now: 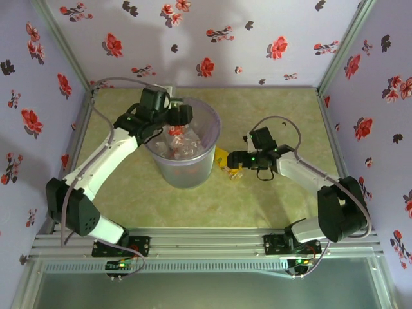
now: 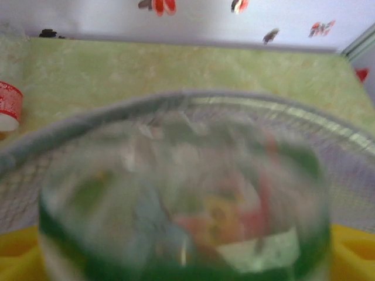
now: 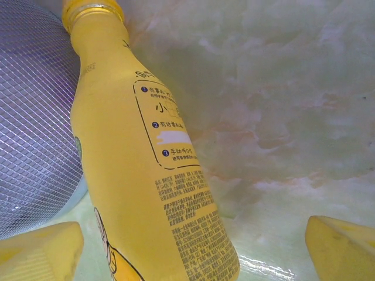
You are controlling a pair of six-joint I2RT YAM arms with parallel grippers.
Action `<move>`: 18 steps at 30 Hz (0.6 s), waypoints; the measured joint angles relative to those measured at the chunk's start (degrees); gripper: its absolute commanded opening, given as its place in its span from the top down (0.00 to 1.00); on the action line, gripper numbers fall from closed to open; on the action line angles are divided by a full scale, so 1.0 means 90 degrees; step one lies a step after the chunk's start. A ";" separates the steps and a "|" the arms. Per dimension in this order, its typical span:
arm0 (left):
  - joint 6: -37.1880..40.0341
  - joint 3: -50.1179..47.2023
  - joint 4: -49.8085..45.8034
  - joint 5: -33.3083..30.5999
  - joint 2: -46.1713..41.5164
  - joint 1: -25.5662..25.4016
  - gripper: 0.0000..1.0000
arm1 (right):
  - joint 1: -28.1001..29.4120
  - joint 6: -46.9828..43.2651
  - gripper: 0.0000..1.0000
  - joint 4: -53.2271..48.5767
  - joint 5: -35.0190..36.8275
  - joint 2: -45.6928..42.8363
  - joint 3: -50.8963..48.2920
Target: Put the plastic bottles in the bin
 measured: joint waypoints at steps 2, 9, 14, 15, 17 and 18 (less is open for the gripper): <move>-0.0007 0.0000 -0.0078 -0.0002 0.0022 0.0000 0.01 | 0.0000 0.0002 0.02 0.0049 0.0000 0.0000 -0.0015; -0.0005 0.0002 -0.0270 -0.0007 -0.0146 -0.0012 0.01 | 0.0036 0.0002 0.02 0.0078 0.0002 0.0117 -0.0034; 0.0010 0.0015 -0.0347 -0.0049 -0.0486 -0.0012 0.05 | 0.0075 0.0000 0.07 0.0080 0.0039 0.0148 -0.0034; 0.0012 0.0015 -0.0352 -0.0066 -0.0563 -0.0012 0.06 | 0.0104 0.0000 0.09 0.0080 0.0061 0.0175 -0.0034; 0.0015 0.0015 -0.0369 -0.0080 -0.0685 -0.0012 0.08 | 0.0168 -0.0002 0.11 0.0070 0.0102 0.0274 -0.0032; 0.0015 0.0024 -0.0374 -0.0092 -0.0724 -0.0012 0.10 | 0.0204 -0.0002 0.12 0.0070 0.0121 0.0338 -0.0032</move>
